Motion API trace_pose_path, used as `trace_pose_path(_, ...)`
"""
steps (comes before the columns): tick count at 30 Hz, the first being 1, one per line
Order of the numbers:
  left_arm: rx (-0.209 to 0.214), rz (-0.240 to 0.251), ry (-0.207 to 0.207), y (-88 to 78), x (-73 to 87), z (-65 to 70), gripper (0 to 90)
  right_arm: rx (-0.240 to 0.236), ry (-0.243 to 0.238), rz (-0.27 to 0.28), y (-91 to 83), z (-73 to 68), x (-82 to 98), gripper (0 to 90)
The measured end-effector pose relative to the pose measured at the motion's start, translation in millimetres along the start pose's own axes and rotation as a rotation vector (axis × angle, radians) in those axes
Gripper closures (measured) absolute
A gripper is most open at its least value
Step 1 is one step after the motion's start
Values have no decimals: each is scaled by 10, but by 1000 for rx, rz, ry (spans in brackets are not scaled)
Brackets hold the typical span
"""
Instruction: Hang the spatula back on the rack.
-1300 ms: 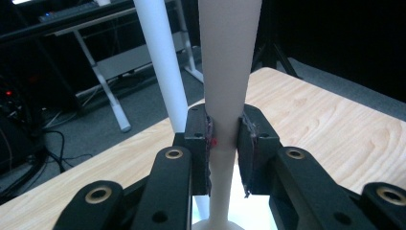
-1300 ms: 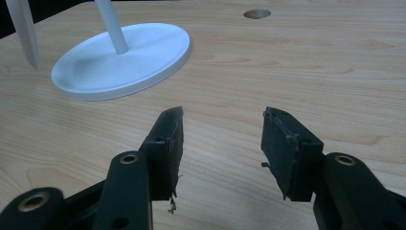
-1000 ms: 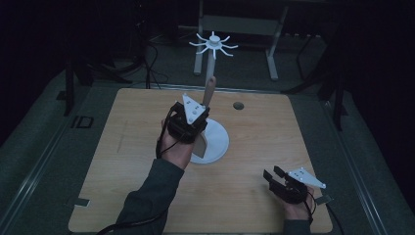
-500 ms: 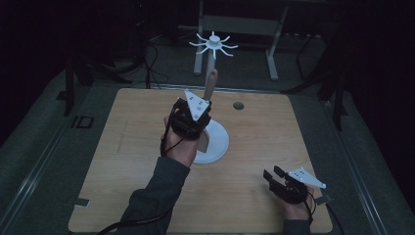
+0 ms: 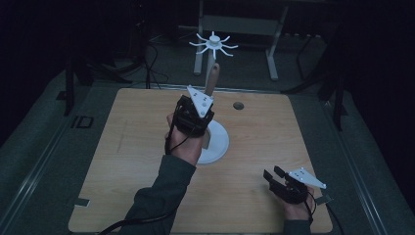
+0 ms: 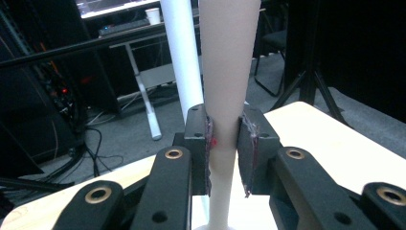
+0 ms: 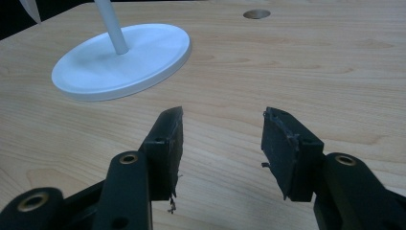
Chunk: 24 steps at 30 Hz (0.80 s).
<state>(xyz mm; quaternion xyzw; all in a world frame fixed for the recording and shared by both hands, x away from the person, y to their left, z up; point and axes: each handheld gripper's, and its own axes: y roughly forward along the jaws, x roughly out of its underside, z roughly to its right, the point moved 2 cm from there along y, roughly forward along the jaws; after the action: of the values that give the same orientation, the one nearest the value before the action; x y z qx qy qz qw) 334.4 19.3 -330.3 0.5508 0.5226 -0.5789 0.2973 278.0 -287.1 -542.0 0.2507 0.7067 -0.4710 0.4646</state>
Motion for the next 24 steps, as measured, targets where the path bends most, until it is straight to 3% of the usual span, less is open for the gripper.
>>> trace_pose_path(11, -48, 7, -14, 0, -74, 10, 758, -3, 0, 1, 2, -2, 1, 489)
trace_pose_path(24, -68, -3, -19, 42, -114, 21, 758, -4, 3, 3, -4, 2, -1, 490)
